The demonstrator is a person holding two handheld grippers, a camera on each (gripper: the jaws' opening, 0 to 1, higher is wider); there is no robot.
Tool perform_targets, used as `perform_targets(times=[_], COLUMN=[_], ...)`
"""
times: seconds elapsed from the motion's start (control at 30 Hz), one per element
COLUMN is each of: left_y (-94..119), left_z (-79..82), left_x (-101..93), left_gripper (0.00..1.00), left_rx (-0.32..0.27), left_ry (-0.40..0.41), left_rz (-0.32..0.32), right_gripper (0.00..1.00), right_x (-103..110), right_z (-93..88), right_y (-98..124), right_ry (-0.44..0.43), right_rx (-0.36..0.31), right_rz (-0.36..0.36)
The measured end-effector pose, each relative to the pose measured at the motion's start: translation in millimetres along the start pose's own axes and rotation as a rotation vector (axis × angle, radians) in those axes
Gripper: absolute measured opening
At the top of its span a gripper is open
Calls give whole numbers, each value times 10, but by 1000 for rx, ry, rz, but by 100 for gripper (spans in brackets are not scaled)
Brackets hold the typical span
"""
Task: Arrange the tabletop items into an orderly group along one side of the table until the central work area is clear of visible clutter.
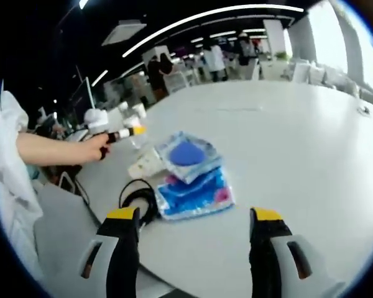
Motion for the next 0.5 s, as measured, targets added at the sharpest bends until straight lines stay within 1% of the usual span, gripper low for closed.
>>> perform_targets(times=[0.1,0.17,0.23,0.4,0.5], left_y=[9,9,7,6,3], left_z=[-4,-5,-7,-5,-10], left_x=[3,-5,-21,-15,-36], left_gripper=[37,37,38,38,38], left_rx=[6,8,13,19,33], left_ry=[6,-5,-19,-12,-42], left_rz=[-1,-4,-10,-8,-15], right_gripper=[82,85,87,88,89], right_x=[-47,-65,-73,-90,-90], right_z=[-32,-38,-48,-53,-40], right_y=[32,58,78,105,106], right_ry=[-22,-18,-8,31,36], right_rx=[22,19,26,51,50], right_rz=[-15,-18,-15,-14,-10])
Point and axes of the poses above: the point that each gripper's makers call its tool centre point, and the gripper's own axes: y roughly backward along the fingers, x roughly to its left, z roughly out of its top, the point moved 3 cm from there along y, roughly backward along the fingers, and after that the axes turned 6 degrees about -y, right-handed, at the moved point
